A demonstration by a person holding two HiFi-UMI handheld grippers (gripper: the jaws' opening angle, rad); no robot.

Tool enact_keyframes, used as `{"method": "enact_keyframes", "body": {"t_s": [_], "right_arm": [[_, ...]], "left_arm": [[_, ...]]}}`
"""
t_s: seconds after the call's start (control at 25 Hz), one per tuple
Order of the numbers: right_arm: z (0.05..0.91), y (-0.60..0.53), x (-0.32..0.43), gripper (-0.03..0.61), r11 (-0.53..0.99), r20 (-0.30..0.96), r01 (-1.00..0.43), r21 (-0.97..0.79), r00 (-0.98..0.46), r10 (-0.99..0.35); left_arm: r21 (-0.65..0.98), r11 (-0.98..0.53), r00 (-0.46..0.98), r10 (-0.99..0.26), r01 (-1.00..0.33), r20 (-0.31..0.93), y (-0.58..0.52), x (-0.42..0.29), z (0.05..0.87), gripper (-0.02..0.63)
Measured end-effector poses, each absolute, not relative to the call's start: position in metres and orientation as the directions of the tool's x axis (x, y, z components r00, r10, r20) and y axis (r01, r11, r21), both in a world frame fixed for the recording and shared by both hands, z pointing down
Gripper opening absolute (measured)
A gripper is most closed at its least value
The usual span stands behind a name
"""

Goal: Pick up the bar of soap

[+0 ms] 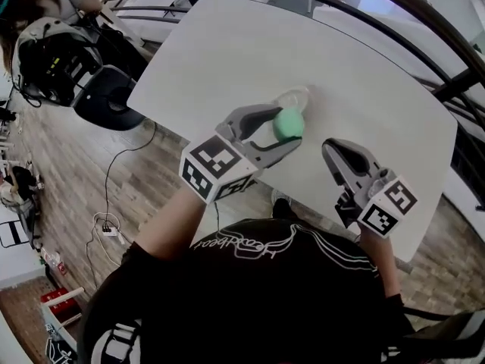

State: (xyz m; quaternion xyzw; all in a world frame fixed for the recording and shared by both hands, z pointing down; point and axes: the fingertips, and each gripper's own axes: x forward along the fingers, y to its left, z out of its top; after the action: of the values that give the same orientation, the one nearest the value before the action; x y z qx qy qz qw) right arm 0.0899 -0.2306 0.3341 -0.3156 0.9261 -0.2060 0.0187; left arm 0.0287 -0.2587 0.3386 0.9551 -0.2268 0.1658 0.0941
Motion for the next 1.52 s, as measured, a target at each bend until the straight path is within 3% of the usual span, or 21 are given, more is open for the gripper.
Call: {"method": "enact_keyframes", "body": {"t_s": [0.68, 1.52], "right_arm": [[0.313, -0.114, 0.055, 0.031, 0.732, 0.068, -0.608, -0.309, -0.781, -0.620], [0.306, -0.060, 0.047, 0.029, 0.732, 0.075, -0.625, -0.271, -0.772, -0.631]], "left_arm": [[0.163, -0.874, 0.881, -0.422, -0.457, 0.213, -0.127, -0.002, 0.311, 0.265], [0.155, -0.878, 0.886, -0.424, -0.453, 0.188, -0.073, -0.012, 0.308, 0.265]]}}
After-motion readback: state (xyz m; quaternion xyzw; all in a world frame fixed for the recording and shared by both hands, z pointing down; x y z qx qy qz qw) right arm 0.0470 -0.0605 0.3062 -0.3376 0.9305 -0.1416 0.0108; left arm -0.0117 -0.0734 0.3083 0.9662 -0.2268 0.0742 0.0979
